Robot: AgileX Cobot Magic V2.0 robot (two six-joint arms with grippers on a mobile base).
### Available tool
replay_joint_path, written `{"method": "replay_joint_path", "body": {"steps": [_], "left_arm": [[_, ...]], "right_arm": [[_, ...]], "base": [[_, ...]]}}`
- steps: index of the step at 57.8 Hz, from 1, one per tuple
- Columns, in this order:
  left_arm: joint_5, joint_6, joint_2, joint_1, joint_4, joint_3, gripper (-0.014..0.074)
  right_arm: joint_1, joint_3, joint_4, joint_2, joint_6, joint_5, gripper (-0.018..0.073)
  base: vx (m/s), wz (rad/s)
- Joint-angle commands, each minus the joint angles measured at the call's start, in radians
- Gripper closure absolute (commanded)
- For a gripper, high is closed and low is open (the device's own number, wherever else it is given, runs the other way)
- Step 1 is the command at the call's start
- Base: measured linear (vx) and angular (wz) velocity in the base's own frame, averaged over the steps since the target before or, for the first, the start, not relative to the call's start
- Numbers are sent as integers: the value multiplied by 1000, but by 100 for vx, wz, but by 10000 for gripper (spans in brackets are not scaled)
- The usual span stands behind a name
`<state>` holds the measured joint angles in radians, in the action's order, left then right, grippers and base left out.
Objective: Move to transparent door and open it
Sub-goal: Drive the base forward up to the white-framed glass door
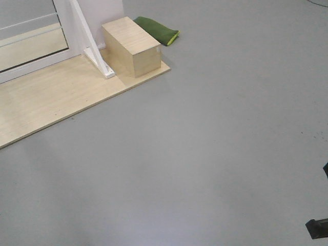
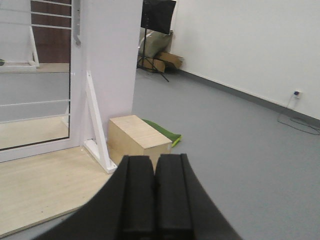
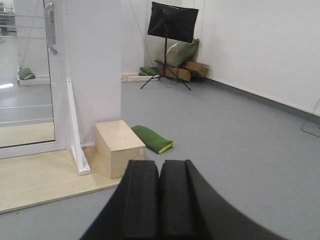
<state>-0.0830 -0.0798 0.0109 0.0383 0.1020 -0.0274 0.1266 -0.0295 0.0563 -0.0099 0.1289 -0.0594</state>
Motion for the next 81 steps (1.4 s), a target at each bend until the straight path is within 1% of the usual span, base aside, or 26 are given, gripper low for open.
{"method": "replay_joint_path", "body": {"steps": [1,81], "left_arm": [[83,-8,11,7,3,-30,593],[83,-8,11,7,3,-30,593]], "right_arm": [[-6,-14,-6,-14,5,86,559],[-5,-14,-6,-14,5,86,559]], "base": [[60,39],[56,36]]}}
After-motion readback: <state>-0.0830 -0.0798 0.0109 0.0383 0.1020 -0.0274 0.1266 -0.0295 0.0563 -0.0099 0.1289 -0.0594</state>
